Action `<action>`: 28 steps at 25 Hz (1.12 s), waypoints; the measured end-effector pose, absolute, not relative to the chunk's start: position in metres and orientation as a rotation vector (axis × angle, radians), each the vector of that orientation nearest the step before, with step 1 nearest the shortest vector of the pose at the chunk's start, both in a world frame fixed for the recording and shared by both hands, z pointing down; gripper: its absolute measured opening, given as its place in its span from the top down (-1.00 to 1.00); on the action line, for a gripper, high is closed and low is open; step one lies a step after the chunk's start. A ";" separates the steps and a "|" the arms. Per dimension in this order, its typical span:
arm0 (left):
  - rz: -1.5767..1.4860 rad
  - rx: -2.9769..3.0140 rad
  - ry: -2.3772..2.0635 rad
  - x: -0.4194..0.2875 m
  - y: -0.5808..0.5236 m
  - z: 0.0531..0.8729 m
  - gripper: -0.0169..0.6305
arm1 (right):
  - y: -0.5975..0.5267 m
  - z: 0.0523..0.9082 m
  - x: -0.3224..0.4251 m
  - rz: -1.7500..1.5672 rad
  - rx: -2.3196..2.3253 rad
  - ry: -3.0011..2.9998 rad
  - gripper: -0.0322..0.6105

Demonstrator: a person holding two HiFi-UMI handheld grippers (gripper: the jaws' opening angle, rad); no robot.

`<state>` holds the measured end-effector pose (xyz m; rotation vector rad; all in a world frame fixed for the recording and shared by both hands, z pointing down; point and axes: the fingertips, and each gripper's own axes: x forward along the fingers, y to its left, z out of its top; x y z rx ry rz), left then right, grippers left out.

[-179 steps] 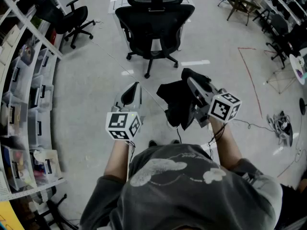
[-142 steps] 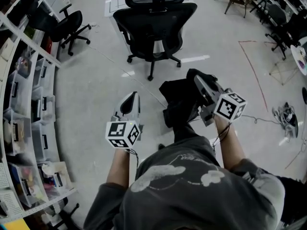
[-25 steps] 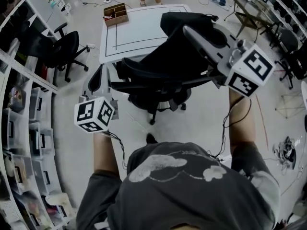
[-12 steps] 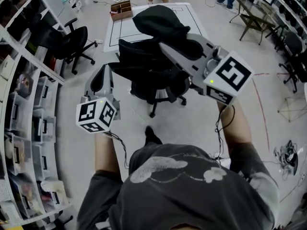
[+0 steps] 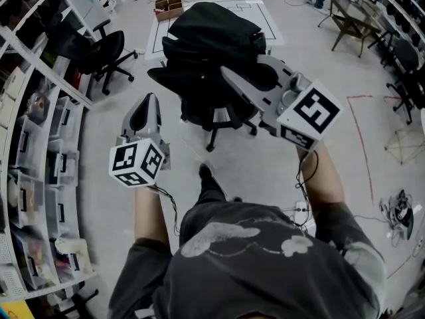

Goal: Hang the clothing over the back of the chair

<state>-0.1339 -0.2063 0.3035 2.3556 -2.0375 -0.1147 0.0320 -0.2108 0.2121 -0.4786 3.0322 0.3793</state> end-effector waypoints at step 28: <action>-0.023 2.427 -1.760 -0.132 -0.116 0.351 0.94 | -0.127 0.293 0.011 0.156 -0.767 3.069 0.91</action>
